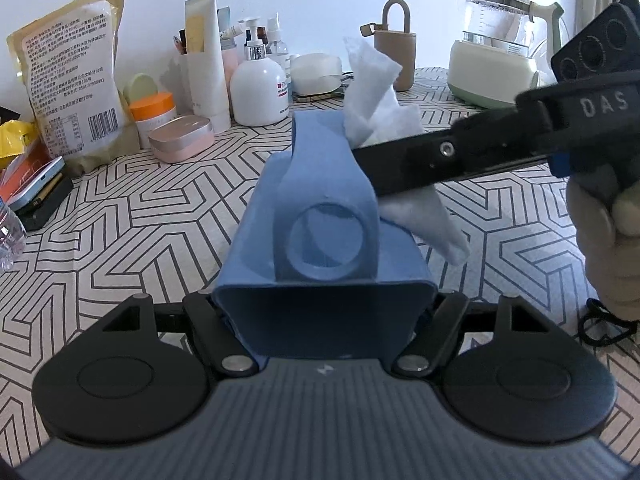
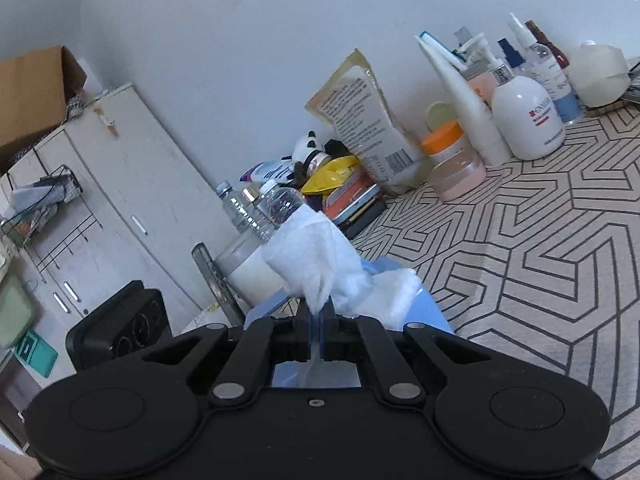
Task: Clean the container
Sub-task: 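Rub the wipe across the container's handle area with the right gripper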
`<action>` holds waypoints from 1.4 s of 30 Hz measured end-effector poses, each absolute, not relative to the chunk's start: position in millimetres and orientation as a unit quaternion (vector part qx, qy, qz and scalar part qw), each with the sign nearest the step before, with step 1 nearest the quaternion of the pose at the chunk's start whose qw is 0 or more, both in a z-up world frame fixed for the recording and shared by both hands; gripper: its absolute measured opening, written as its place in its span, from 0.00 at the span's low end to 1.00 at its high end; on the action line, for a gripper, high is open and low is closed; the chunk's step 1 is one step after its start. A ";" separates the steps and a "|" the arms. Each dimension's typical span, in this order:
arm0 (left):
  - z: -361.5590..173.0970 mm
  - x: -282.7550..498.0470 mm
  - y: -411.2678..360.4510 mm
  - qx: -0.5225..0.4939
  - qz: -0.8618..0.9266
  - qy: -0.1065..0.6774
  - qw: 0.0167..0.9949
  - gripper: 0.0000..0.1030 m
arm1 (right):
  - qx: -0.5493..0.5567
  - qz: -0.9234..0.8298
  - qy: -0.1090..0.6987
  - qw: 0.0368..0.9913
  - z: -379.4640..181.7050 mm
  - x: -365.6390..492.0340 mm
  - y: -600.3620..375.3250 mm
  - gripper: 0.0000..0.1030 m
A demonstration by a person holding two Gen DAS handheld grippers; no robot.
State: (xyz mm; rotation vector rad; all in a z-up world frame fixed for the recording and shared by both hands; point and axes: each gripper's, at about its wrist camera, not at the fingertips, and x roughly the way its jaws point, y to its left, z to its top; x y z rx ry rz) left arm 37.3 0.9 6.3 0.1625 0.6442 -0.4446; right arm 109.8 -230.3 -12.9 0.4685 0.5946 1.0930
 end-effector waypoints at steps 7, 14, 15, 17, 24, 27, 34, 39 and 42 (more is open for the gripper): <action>6.3 42.0 1.9 0.079 -0.215 0.316 0.921 0.71 | 0.200 0.526 0.274 0.780 -11.2 106.5 -223.5 0.03; 4.7 47.2 2.4 0.079 -0.214 0.317 0.921 0.72 | 0.193 0.539 0.273 0.773 -10.8 102.8 -220.7 0.03; 4.7 47.4 2.1 0.080 -0.214 0.317 0.921 0.72 | 0.198 0.540 0.275 0.770 -11.7 104.2 -221.4 0.03; 4.6 47.8 1.6 0.081 -0.213 0.316 0.921 0.72 | 0.205 0.537 0.279 0.770 -12.8 106.1 -222.9 0.02; 4.8 43.0 -0.5 0.082 -0.212 0.315 0.921 0.72 | 0.230 0.501 0.279 0.786 -15.5 112.1 -236.6 0.02; 5.0 42.1 -0.4 0.083 -0.212 0.314 0.922 0.72 | 0.234 0.499 0.280 0.786 -16.5 112.6 -238.1 0.02; 5.8 35.6 -1.6 0.088 -0.211 0.308 0.923 0.71 | 0.238 0.496 0.281 0.786 -17.0 112.8 -240.9 0.02; 6.3 34.4 -1.5 0.088 -0.212 0.308 0.923 0.71 | 0.245 0.493 0.282 0.786 -18.9 112.0 -243.4 0.02; 6.8 34.7 -2.0 0.086 -0.212 0.309 0.923 0.71 | 0.250 0.492 0.284 0.784 -19.8 112.1 -244.4 0.02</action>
